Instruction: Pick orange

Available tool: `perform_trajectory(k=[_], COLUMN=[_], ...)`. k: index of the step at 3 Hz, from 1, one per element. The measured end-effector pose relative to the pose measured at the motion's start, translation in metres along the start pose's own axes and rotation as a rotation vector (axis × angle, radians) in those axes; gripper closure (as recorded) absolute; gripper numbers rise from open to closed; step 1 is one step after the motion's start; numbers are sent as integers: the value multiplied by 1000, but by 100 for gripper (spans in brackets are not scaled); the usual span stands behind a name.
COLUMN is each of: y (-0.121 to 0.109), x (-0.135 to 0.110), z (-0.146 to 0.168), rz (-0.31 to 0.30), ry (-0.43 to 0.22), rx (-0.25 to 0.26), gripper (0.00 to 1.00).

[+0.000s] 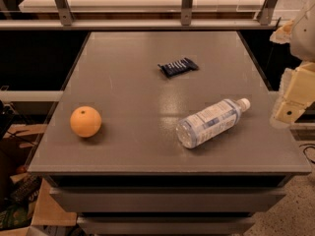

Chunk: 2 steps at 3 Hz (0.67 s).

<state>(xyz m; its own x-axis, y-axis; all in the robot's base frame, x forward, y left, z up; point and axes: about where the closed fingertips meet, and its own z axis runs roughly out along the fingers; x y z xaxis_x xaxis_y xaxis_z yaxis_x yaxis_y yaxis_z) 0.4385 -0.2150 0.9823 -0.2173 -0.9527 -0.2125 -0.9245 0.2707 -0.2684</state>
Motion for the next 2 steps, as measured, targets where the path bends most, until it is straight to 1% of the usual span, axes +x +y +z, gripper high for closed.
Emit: perform_trajectory(k=[1, 2], y=[0, -6], x=[-1, -21], z=[-1, -21], rz=[-2, -44], ry=[-4, -67], rx=[1, 19], gripper=[0, 0])
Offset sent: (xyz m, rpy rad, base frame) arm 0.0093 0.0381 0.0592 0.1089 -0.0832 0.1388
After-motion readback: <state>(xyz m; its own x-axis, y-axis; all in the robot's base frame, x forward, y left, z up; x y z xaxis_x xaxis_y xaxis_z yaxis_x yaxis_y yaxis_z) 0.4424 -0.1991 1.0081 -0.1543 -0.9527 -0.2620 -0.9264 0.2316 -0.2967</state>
